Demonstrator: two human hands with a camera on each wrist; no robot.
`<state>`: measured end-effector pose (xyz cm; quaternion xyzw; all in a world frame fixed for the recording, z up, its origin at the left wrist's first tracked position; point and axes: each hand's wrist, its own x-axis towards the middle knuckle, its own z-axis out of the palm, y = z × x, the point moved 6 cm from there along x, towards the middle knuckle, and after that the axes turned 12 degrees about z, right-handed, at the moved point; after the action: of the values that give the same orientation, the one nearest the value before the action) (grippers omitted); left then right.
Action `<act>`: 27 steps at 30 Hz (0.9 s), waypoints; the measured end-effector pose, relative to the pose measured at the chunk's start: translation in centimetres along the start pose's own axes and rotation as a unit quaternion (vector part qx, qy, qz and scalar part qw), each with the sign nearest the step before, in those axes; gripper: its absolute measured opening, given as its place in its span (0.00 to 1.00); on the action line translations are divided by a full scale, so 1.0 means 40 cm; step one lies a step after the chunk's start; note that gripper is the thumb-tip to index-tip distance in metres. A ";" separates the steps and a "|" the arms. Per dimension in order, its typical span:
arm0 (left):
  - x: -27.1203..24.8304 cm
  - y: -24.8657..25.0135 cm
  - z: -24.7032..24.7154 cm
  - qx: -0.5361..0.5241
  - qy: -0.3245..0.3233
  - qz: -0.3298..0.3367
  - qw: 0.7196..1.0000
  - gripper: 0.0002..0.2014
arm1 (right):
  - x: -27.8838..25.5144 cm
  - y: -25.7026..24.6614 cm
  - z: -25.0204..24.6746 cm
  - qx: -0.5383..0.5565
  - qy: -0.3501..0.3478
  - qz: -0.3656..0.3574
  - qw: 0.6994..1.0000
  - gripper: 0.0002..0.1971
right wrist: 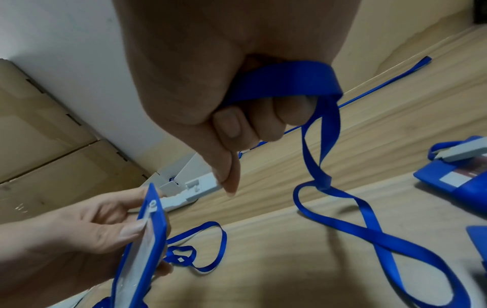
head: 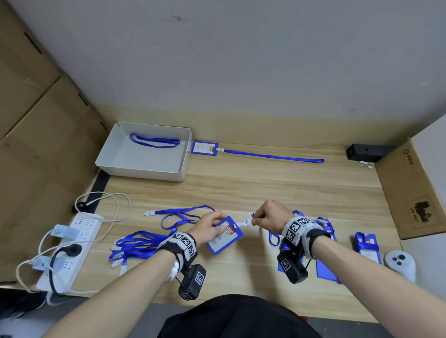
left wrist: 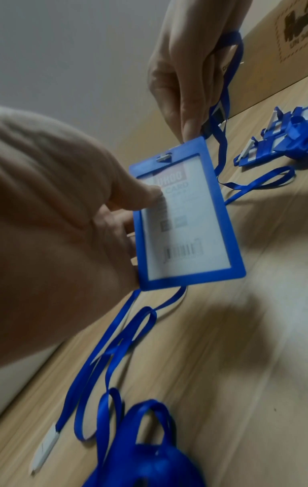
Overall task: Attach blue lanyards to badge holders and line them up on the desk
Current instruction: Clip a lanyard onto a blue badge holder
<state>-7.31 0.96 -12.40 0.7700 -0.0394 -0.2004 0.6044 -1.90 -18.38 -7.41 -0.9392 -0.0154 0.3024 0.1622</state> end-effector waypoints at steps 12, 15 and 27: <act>0.008 0.033 0.037 -0.002 -0.086 -0.046 0.995 0.07 | 0.007 -0.032 -0.003 -0.082 0.005 -0.036 0.996 0.10; 0.013 0.012 0.026 0.048 -0.060 -0.060 0.995 0.08 | 0.009 -0.025 -0.012 -0.029 -0.011 -0.034 0.999 0.08; 0.043 0.127 0.005 -0.066 0.064 -0.031 0.995 0.07 | -0.004 -0.020 -0.025 0.177 -0.094 -0.085 0.976 0.08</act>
<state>-4.88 -1.09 -8.09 0.7405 0.0367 -0.1710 0.6489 -1.40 -17.96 -6.31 -0.8583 -0.0560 0.3721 0.3489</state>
